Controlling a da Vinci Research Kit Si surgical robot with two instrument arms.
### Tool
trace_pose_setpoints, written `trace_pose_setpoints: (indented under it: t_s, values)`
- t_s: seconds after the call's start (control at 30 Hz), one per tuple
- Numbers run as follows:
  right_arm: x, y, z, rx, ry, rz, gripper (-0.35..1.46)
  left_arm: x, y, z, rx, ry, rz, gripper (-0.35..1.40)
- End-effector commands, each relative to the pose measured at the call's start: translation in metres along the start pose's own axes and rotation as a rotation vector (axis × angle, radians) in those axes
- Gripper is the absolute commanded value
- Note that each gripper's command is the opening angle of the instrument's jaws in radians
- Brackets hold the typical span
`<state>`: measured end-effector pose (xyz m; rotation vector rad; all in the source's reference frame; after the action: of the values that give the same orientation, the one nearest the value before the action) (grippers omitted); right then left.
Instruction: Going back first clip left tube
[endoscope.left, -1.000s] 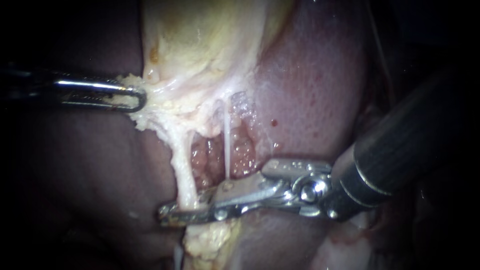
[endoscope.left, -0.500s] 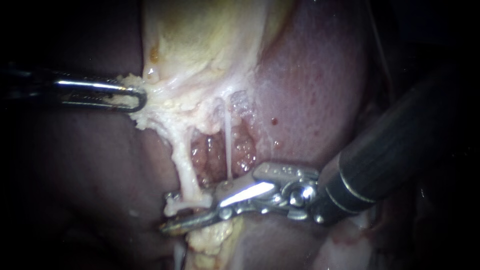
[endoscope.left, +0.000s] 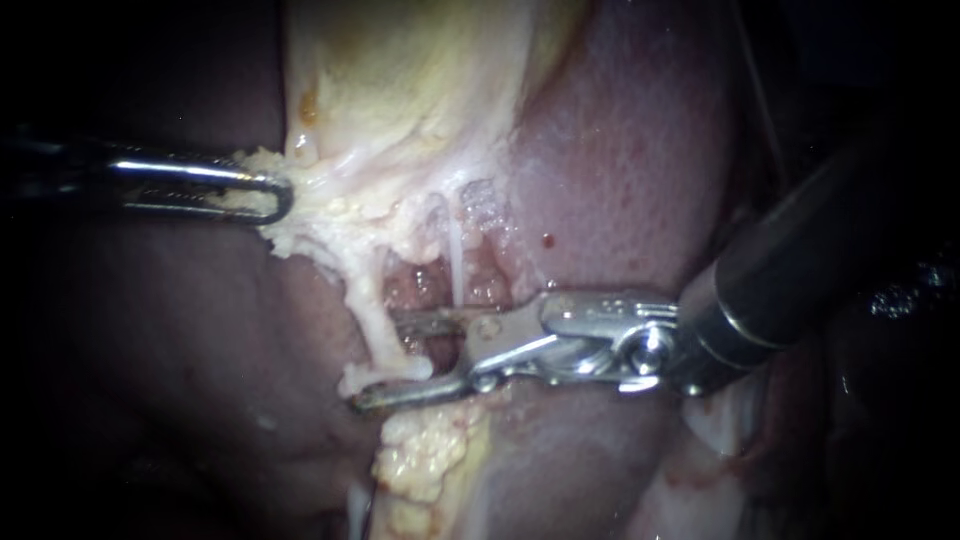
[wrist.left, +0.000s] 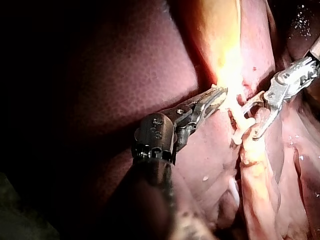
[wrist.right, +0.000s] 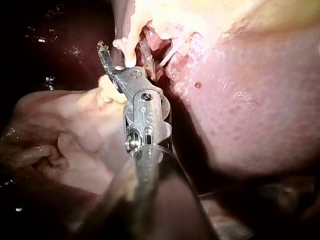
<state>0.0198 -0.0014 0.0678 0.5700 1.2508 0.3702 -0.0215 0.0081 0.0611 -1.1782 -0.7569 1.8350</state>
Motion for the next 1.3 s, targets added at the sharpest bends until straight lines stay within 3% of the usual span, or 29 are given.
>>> trace_pose_setpoints:
  t_s: [0.03, 0.37, 0.57, 0.87, 1.3]
  values:
    - [0.0004, -0.0001, -0.0011, -0.002, 0.002, -0.012, 0.50, 0.0000, 0.0000, 0.0000, -0.001, 0.000, 0.000, -0.35]
    - [0.0045, -0.0001, -0.0118, -0.012, 0.011, -0.150, 0.50, 0.0000, 0.0000, -0.0001, -0.001, -0.001, 0.001, -0.35]
    - [0.0049, -0.0005, -0.0156, -0.009, 0.009, -0.158, 0.50, -0.0001, 0.0000, -0.0001, -0.001, 0.000, 0.001, -0.35]
    - [0.0046, -0.0010, -0.0167, -0.004, 0.006, -0.160, 0.50, -0.0003, -0.0001, 0.0003, 0.001, 0.001, 0.002, -0.35]
    - [0.0047, -0.0012, -0.0167, -0.003, 0.006, -0.161, 0.50, -0.0014, -0.0017, 0.0055, 0.008, -0.008, 0.013, -0.35]
